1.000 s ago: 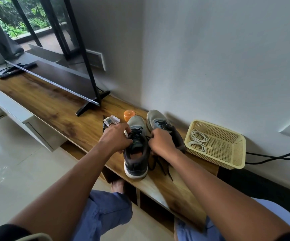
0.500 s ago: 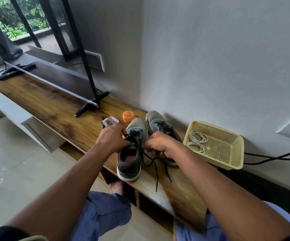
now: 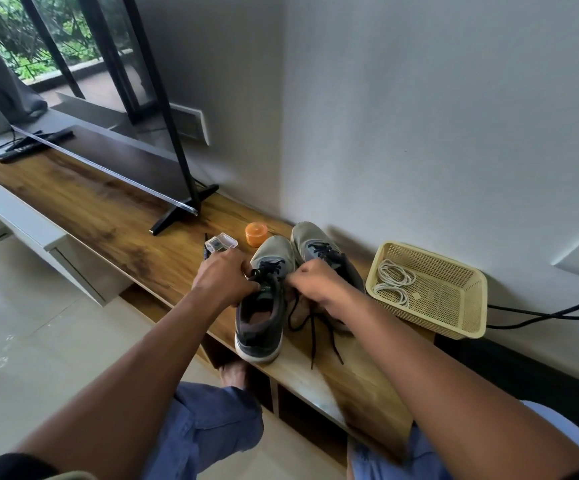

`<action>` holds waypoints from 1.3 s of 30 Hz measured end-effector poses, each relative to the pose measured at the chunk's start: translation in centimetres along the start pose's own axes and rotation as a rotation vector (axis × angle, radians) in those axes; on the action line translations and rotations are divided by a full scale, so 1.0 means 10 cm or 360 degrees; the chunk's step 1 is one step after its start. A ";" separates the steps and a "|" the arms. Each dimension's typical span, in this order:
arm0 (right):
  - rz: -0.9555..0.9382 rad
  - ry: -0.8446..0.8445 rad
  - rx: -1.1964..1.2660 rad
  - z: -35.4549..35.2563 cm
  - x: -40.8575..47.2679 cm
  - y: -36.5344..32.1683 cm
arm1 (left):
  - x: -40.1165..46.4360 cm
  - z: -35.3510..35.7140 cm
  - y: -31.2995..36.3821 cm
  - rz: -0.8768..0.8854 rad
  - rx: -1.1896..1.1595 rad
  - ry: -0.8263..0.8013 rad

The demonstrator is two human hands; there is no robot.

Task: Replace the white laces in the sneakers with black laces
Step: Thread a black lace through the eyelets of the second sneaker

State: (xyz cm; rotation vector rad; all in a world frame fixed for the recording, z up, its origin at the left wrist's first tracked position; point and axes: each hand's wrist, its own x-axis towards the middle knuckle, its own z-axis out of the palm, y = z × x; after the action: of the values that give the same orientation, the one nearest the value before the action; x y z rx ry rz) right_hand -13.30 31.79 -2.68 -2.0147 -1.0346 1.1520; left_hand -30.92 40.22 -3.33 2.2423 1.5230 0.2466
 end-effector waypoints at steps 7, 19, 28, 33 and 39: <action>0.0299 -0.0211 0.0241 -0.02 -0.05 -0.05 | -0.01 -0.01 0.02 -0.0023 -0.0062 -0.0025; -0.0201 0.0177 -0.0624 -0.15 -0.06 -0.22 | 0.02 0.03 -0.03 -0.0024 0.0032 0.0007; -0.0712 -0.0168 0.0970 -0.69 -0.25 -0.49 | 0.01 0.01 0.01 -0.0032 0.0042 -0.0022; -0.0889 -0.0338 0.1404 -0.75 -0.35 -0.68 | -0.02 -0.02 0.04 -0.0018 0.0030 -0.0025; -0.1011 -0.0132 0.1328 -0.87 -0.50 -0.88 | -0.06 -0.09 0.06 -0.0086 -0.0089 0.0029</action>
State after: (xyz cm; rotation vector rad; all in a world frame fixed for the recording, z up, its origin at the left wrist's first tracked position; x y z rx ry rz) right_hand -10.11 31.16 10.30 -0.9050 -0.9125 1.0574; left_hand -31.01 39.67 -2.27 2.1582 1.5639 0.2912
